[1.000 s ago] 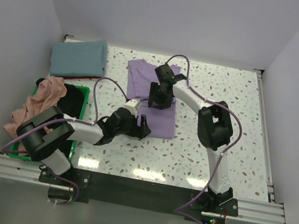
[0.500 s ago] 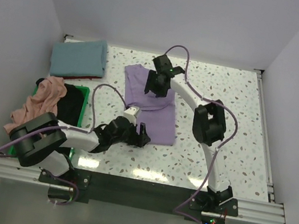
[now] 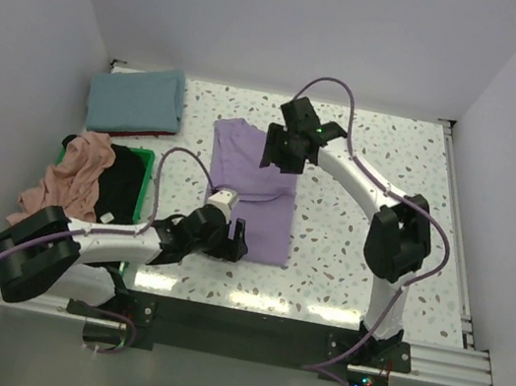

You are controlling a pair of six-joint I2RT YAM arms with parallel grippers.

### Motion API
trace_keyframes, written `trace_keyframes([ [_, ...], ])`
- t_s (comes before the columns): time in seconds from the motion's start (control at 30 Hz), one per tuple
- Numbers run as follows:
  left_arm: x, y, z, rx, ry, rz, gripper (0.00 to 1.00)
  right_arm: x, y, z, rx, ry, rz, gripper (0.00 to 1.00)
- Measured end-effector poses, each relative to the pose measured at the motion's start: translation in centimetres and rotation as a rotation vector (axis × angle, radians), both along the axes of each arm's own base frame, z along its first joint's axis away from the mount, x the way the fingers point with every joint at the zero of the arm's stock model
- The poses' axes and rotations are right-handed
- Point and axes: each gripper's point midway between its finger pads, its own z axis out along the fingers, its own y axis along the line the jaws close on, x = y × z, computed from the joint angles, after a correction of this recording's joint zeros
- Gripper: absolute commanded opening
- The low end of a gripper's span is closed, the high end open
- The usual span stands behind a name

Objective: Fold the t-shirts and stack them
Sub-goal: Fold the tshirt

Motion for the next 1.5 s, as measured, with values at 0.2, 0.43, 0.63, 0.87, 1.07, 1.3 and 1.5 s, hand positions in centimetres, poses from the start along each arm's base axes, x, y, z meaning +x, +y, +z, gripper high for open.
trace_keyframes([
  [0.2,-0.4,0.2,0.4,0.082,0.020,-0.007,0.82,-5.3,2.0,-1.5,-0.006,0.054,0.098,0.61],
  [0.43,-1.2,-0.9,0.3,0.094,0.003,-0.066,0.82,-9.2,4.7,-5.1,-0.028,0.138,0.177,0.60],
  [0.63,-2.0,-2.5,-0.3,0.065,-0.033,-0.126,0.82,-8.9,4.8,-8.3,-0.064,0.186,0.170,0.60],
  [0.87,-2.5,-4.3,-0.4,0.028,-0.074,-0.164,0.82,-8.2,4.8,-10.1,-0.095,0.214,0.159,0.60],
  [1.07,-3.1,-4.8,-0.5,0.029,-0.087,-0.173,0.82,-6.5,5.4,-9.1,-0.102,0.163,0.145,0.60],
  [1.3,-4.4,-5.0,-0.5,0.014,-0.089,-0.181,0.82,-4.2,5.2,-9.7,-0.130,0.141,0.114,0.61],
  [1.5,-5.1,-4.9,-0.4,0.015,-0.077,-0.176,0.82,-1.7,4.9,-8.3,-0.122,0.107,0.092,0.61],
])
